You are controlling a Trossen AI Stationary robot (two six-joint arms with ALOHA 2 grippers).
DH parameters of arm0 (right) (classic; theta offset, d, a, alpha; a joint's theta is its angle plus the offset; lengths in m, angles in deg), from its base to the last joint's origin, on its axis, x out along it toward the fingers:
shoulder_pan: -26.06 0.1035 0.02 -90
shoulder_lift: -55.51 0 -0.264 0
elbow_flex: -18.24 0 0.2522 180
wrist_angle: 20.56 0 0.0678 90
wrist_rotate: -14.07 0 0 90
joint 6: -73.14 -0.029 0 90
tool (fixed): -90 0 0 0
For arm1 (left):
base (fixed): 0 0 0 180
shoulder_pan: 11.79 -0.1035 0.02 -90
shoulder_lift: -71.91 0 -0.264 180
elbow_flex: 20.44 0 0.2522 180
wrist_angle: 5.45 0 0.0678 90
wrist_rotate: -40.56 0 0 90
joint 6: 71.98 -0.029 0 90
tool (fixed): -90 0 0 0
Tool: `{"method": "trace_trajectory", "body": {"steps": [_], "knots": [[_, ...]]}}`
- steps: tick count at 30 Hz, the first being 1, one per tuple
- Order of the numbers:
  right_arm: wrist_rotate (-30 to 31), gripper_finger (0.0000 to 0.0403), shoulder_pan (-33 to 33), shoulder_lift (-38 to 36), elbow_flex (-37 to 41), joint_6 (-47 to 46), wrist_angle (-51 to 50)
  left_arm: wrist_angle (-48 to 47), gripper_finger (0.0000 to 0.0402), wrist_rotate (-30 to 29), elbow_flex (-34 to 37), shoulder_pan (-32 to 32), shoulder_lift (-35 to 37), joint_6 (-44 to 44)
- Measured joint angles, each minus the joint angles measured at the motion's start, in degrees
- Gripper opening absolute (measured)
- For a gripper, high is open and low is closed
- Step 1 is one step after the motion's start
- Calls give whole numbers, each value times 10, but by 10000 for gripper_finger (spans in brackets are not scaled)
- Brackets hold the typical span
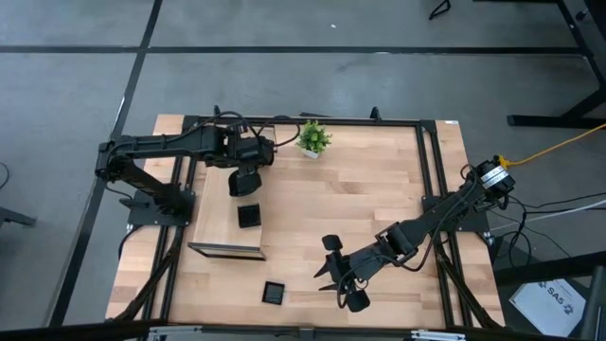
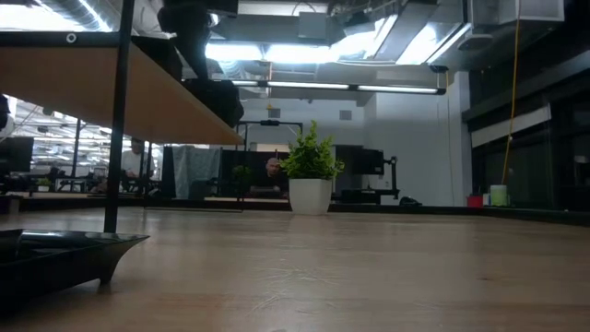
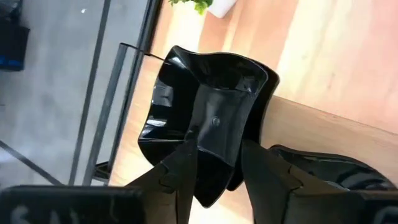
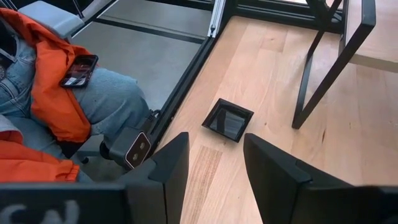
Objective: Pick & Place Mini shaped plates
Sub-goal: Stack the black distorted square plate on top of the black distorted square plate on the shelf, then stack the black square plate on top of the black square plate on the shelf
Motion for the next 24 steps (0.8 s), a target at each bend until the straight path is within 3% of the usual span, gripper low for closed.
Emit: {"method": "trace_trajectory", "body": {"steps": [15,24], "knots": [[0,152,0,0,0,0,0,-9,119,85,0,9,11,26],[0,152,0,0,0,0,0,-24,111,87,0,118,49,112]]}}
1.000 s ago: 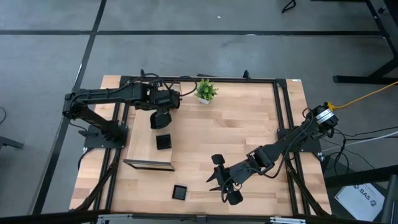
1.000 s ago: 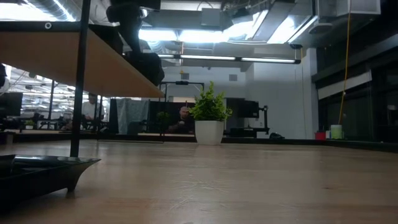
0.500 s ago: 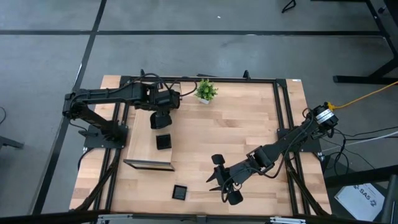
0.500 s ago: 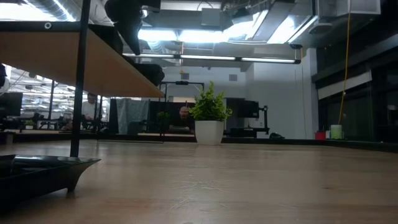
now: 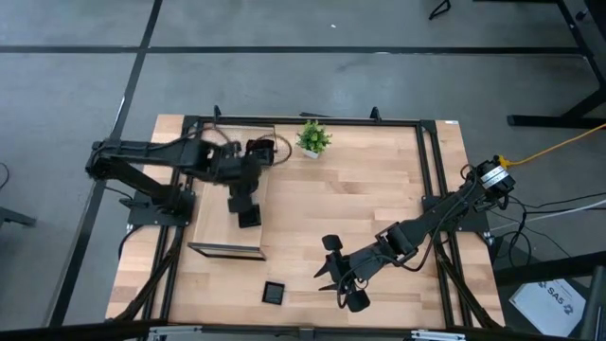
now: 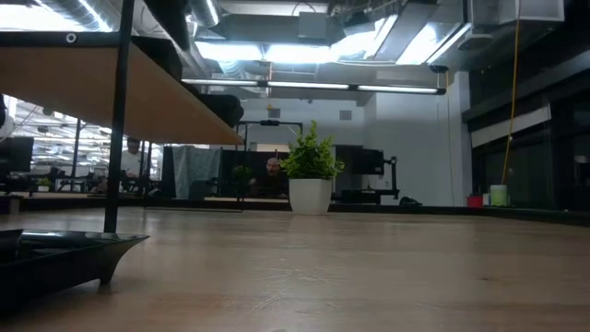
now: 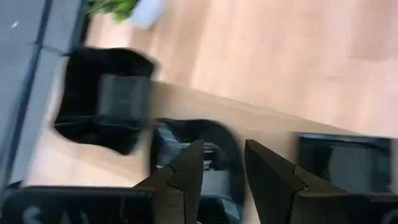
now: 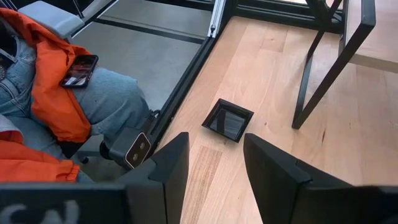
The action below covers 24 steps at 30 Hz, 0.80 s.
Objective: Pick & Place Mini shaped plates
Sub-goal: Stack the black square plate on top of the black square plate on the shelf
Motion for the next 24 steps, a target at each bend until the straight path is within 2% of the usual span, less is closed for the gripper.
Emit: {"method": "trace_trajectory", "body": {"steps": [10,17,24], "knots": [[0,152,0,0,0,0,0,12,112,-10,0,218,8,137],[0,152,0,0,0,0,0,58,107,-64,0,361,8,212],[0,152,0,0,0,3,-6,137,108,-144,0,452,8,230]]}}
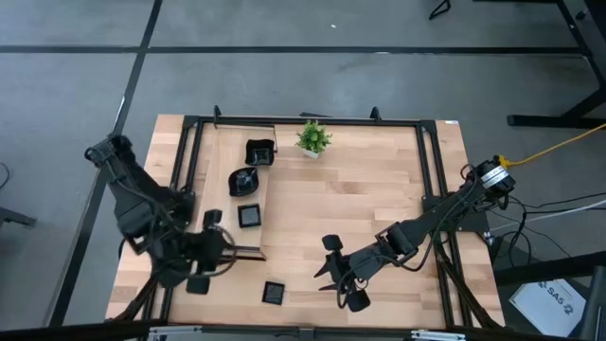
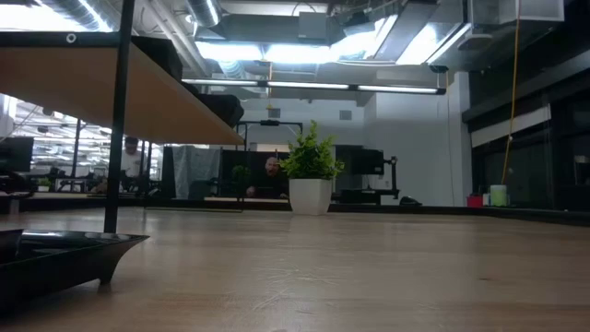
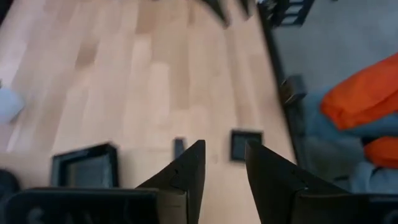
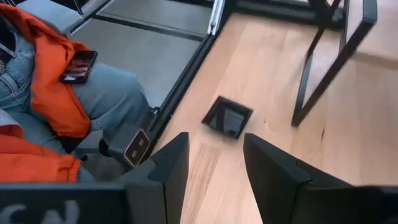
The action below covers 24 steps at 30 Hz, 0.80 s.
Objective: Pick & Place Mini shaped plates
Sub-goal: Stack the black square plate on top of the black square plate on the shelf
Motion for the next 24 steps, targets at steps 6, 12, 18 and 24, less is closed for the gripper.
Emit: {"method": "trace_trajectory", "body": {"steps": [6,12,18,24], "knots": [[0,152,2,-42,44,-17,3,84,105,-12,0,41,-16,-43],[0,152,3,-140,182,-1,139,149,108,-11,0,67,-45,-101],[0,152,-3,-257,342,4,275,153,107,-10,0,72,-63,-81],[0,152,-7,-373,508,21,444,153,105,-8,0,71,-76,-80]]}}
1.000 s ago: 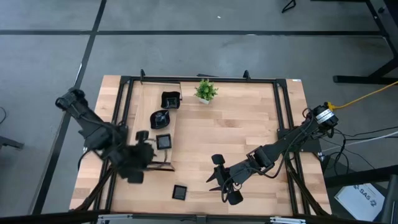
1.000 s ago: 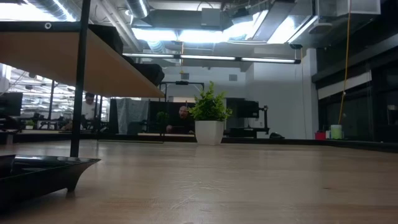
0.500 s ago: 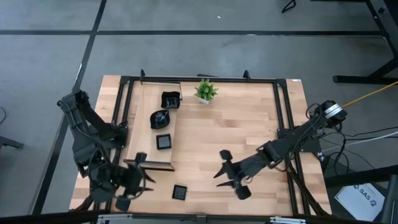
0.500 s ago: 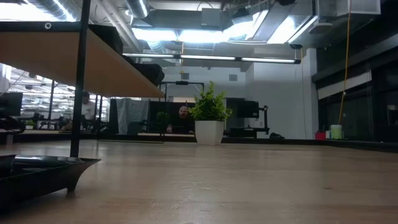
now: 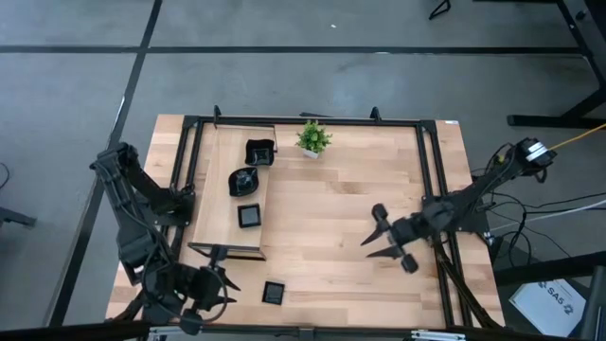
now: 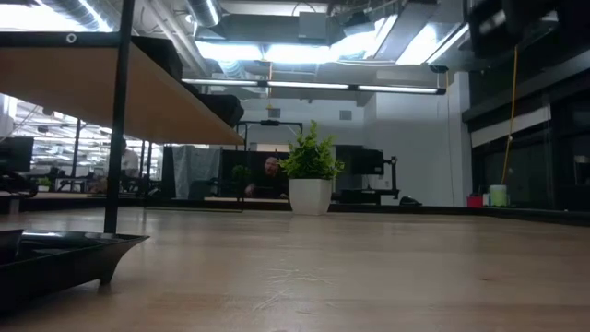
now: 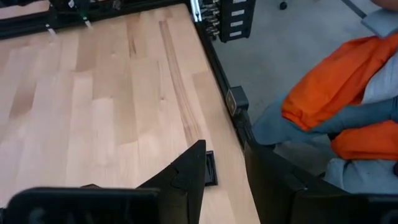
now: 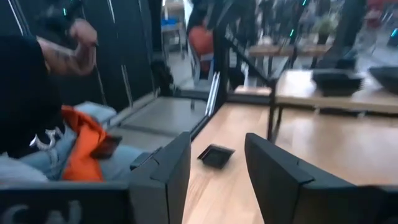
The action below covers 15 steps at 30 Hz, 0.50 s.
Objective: Pick & Place Mini shaped plates
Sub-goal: Stack the black square plate on top of the black square plate on the shelf
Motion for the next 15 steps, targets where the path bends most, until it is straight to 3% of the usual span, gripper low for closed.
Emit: {"method": "trace_trajectory", "body": {"steps": [8,15], "knots": [[0,152,-27,-126,160,11,141,0,109,3,0,0,-16,2],[0,152,-52,-232,163,64,56,49,106,22,0,-13,-28,-3]]}}
